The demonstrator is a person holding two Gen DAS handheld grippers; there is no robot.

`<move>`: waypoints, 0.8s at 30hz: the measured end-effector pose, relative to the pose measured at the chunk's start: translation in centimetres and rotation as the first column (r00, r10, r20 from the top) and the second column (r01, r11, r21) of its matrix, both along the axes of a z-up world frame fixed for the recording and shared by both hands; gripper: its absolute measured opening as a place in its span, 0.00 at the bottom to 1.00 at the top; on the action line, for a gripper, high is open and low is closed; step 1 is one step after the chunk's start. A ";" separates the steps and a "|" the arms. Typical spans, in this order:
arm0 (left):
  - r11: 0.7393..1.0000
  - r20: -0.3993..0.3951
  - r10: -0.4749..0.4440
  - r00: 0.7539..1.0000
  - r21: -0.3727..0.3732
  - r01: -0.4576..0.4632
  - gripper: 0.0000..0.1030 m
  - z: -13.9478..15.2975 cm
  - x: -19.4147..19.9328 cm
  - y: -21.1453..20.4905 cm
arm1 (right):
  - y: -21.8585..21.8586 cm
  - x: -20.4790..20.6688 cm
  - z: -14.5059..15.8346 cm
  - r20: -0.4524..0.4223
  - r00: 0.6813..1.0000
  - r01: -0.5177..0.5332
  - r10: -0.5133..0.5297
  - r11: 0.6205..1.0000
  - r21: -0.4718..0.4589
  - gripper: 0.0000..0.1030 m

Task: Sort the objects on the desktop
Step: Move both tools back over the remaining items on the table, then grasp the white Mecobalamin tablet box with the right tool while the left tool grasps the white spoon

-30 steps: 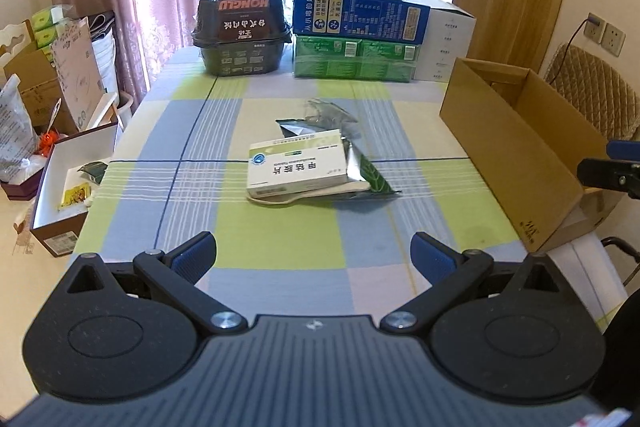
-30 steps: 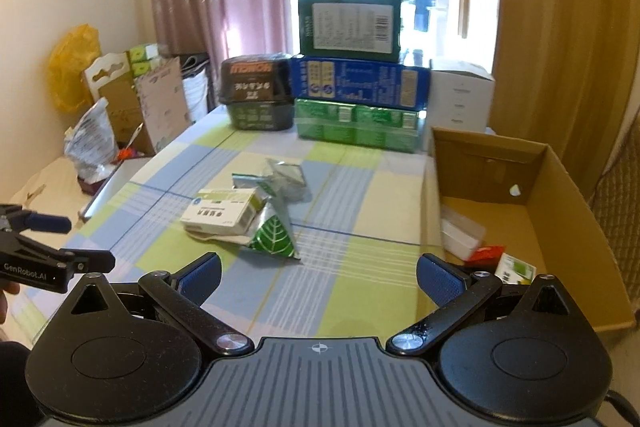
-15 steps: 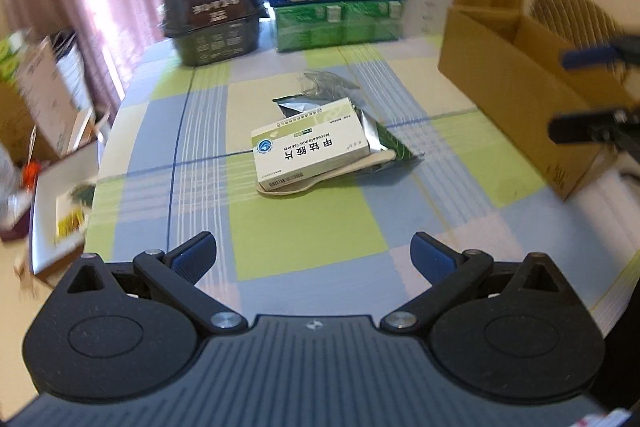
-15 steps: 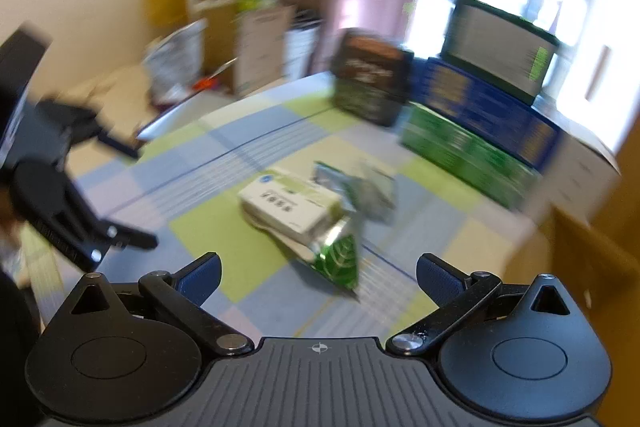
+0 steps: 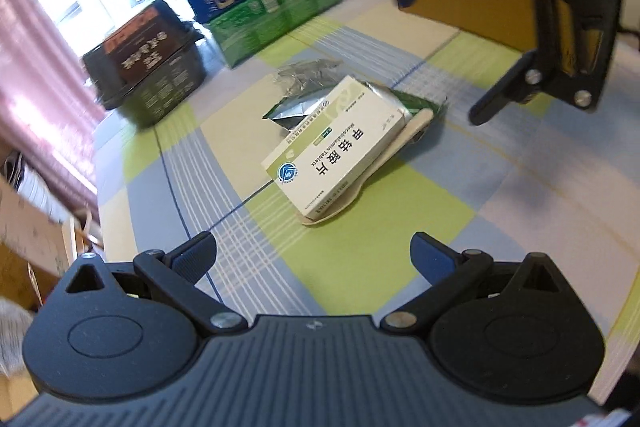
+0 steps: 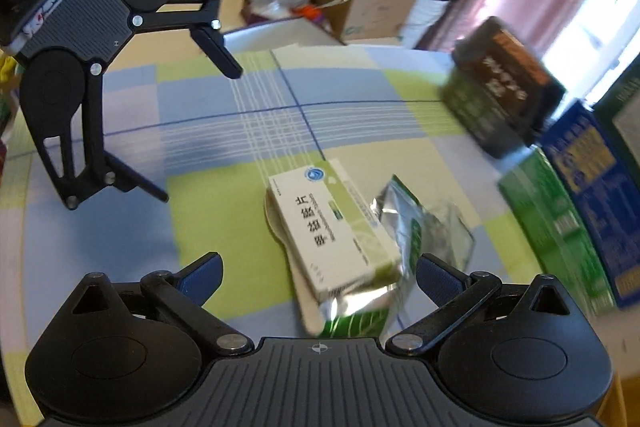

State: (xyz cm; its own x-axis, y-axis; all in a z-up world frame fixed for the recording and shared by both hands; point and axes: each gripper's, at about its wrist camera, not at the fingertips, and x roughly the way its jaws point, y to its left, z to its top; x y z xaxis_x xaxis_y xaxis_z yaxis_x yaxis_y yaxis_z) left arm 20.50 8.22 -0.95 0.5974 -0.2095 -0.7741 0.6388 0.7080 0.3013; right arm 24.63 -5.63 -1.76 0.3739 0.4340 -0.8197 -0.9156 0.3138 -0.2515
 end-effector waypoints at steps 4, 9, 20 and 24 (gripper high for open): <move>0.996 -0.036 -0.082 0.996 0.035 0.083 0.98 -1.3 1.4 -0.1 | 1.8 2.1 -1.2 0.004 0.999 -0.046 0.046 0.999 -0.026 0.97; 0.980 -0.039 -0.181 0.983 0.072 0.183 0.98 -3.3 2.2 -0.3 | 3.9 3.8 -3.3 -0.008 0.992 -0.123 0.123 0.987 -0.102 0.89; 0.973 -0.046 -0.208 0.977 0.093 0.211 0.98 -5.9 3.6 -0.1 | 6.7 6.5 -6.3 -0.070 0.983 -0.179 0.168 0.962 -0.204 0.69; 0.976 -0.045 -0.199 0.979 0.082 0.202 0.98 -5.8 4.2 0.0 | 6.4 6.2 -6.3 -0.071 0.985 -0.167 0.156 0.965 -0.201 0.68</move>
